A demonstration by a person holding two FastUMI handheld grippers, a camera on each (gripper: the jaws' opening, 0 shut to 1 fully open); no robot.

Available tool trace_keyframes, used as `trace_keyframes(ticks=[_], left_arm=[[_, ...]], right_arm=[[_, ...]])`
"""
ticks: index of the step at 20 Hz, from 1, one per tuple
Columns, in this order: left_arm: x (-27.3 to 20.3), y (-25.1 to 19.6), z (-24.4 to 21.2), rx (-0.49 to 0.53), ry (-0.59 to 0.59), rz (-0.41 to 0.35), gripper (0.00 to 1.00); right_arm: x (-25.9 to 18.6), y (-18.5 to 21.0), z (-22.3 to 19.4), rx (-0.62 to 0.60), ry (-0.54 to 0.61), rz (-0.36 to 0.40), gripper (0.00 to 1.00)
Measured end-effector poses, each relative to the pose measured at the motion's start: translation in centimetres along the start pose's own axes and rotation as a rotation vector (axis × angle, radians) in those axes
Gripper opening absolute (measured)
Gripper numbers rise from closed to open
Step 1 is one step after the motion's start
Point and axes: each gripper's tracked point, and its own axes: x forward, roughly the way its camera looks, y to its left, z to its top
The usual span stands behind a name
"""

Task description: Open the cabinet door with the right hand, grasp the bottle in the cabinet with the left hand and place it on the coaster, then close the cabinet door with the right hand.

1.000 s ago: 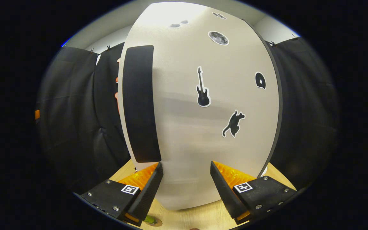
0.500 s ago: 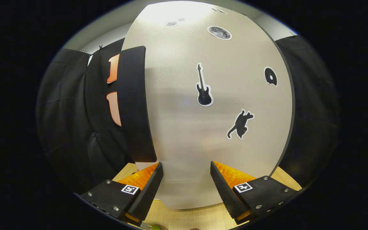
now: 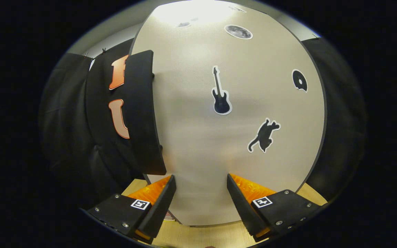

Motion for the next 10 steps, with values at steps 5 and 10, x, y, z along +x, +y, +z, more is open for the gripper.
trace_keyframes(ticks=[5,10], left_arm=[[0.1,-0.1,0.0,-0.001,0.001,-0.004,0.96],[0.4,-0.4,0.3,-0.012,0.001,-0.03,0.99]], right_arm=[[0.3,-0.5,0.1,-0.028,-0.003,-0.023,0.93],[-1.0,-2.3,0.7,-0.033,0.01,-0.057,0.93]])
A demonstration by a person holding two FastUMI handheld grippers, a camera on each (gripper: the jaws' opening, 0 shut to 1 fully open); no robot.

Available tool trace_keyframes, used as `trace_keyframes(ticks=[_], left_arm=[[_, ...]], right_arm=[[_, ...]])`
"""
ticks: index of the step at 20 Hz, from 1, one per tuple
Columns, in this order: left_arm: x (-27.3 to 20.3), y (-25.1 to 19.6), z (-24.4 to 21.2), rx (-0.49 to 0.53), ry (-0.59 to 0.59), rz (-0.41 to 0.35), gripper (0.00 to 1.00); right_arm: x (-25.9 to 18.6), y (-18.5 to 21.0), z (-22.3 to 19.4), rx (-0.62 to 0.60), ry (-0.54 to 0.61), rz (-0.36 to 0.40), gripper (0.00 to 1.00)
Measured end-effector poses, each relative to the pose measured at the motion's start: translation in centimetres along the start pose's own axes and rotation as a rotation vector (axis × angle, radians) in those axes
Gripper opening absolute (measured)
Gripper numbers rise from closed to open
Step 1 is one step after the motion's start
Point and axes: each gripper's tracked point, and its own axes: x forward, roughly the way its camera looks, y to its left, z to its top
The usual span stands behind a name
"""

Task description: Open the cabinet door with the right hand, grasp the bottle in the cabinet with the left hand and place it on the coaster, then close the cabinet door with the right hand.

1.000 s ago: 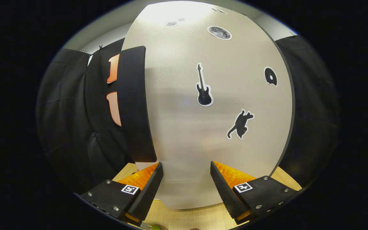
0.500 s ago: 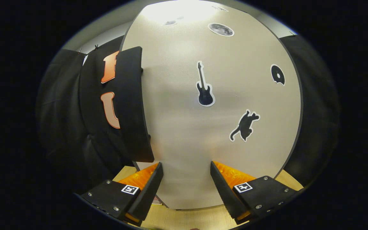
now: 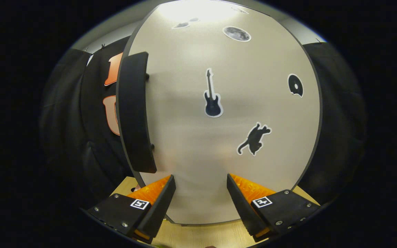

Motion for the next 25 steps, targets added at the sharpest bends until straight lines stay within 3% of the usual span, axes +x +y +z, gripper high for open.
trace_keyframes(ticks=[4,14,20,25], left_arm=[[0.2,-0.4,0.8,0.003,-0.009,-0.028,0.96],[2.9,-3.4,6.7,0.011,-0.068,-0.069,0.96],[2.3,-3.7,10.0,0.025,-0.131,-0.034,0.97],[0.6,-3.9,11.2,0.015,-0.14,-0.008,0.94]], right_arm=[[-3.2,-3.7,1.8,-0.028,0.015,-0.021,0.93],[-17.4,-16.0,14.3,-0.102,-0.131,-0.127,0.93],[-25.2,-21.8,19.2,-0.129,-0.221,-0.205,0.93],[-28.8,-25.2,20.3,-0.128,-0.247,-0.233,0.93]])
